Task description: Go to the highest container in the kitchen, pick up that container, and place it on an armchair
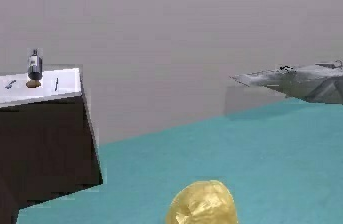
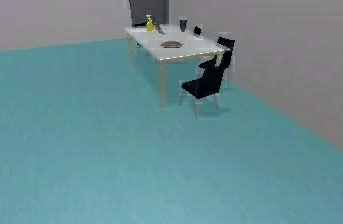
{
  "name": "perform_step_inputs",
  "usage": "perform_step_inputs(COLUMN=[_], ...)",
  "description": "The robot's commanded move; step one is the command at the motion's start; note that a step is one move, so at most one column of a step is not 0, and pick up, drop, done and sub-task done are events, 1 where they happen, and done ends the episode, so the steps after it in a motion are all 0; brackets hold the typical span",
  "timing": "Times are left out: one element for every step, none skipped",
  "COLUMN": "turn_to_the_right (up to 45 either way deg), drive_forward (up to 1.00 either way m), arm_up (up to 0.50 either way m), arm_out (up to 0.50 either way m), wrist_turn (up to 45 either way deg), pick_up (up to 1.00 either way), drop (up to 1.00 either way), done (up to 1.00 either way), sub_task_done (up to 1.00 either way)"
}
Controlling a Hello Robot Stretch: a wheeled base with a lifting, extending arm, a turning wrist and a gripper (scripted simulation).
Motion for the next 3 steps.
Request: perform_step_inputs(turn_to_the_right=[-45.0, -45.0, -45.0], drive_forward=[0.0, 0.0, 0.0], arm_up=[0.0, 0.0, 0.0], arm_out=[0.0, 0.0, 0.0], wrist_turn=[0.0, 0.0, 0.0], pick_up=[0.0, 0.0, 0.0], drop=[0.0, 0.0, 0.0], done=[0.0, 0.0, 0.0], sub_task_done=[0.0, 0.0, 0.0])
